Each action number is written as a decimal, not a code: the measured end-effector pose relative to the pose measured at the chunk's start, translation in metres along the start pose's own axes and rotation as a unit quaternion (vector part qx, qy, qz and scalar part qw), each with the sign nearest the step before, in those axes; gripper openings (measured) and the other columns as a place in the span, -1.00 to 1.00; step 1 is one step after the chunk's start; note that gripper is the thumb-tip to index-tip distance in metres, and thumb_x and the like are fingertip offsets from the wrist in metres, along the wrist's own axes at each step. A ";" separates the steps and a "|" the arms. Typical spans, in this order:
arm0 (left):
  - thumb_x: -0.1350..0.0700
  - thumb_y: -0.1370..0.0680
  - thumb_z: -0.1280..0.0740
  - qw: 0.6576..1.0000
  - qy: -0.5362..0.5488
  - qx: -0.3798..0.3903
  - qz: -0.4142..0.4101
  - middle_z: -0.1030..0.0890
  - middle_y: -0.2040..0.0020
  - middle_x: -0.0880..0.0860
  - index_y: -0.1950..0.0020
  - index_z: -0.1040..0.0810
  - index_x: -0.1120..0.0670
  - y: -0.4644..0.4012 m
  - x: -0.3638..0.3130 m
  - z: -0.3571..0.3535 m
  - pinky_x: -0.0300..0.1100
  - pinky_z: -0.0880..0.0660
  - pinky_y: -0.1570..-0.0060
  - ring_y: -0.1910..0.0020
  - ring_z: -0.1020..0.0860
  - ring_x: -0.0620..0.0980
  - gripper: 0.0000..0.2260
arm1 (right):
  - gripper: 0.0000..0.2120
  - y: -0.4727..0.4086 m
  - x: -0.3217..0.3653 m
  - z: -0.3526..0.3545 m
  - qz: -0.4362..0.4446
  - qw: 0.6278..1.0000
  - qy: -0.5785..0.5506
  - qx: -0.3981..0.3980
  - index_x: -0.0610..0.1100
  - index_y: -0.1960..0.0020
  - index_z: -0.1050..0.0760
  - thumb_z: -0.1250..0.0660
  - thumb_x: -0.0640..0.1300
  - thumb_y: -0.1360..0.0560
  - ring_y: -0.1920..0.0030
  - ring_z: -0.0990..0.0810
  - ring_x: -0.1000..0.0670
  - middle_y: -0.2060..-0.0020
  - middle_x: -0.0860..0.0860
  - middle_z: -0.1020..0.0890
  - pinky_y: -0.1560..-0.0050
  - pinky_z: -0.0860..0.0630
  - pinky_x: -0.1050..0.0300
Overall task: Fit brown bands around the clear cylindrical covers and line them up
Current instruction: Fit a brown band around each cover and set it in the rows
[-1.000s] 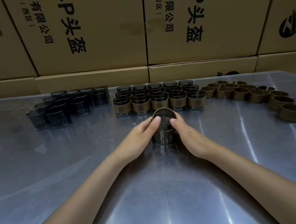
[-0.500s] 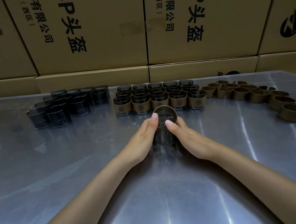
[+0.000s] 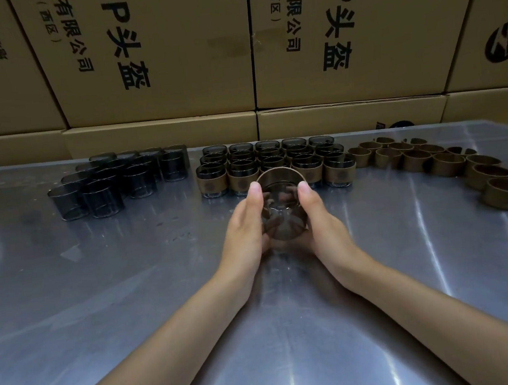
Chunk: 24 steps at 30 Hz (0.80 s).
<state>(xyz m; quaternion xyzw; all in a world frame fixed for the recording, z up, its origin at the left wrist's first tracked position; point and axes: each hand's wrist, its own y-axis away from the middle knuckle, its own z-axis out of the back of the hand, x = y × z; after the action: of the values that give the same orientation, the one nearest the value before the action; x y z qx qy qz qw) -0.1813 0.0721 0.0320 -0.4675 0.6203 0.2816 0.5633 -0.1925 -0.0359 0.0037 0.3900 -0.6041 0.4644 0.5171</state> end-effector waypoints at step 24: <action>-0.03 -0.58 -0.29 0.998 0.003 -0.056 0.004 -0.63 -0.20 0.07 -0.33 -0.49 0.11 -0.020 0.008 0.022 -0.14 -0.54 -0.16 -0.19 -0.59 -0.02 -0.63 | -0.60 -0.007 0.027 0.031 -0.168 0.964 -0.157 0.135 -0.08 -0.21 -0.55 -0.23 0.12 -0.49 -0.05 -0.66 -0.03 -0.11 -0.06 -0.66 -0.07 -0.54 0.14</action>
<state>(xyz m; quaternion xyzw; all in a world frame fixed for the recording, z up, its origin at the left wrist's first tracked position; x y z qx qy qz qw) -0.1530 0.0811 0.0236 -0.4970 0.6071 0.3163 0.5332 -0.1980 -0.0674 0.0304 0.6197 -0.5357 0.3810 0.4288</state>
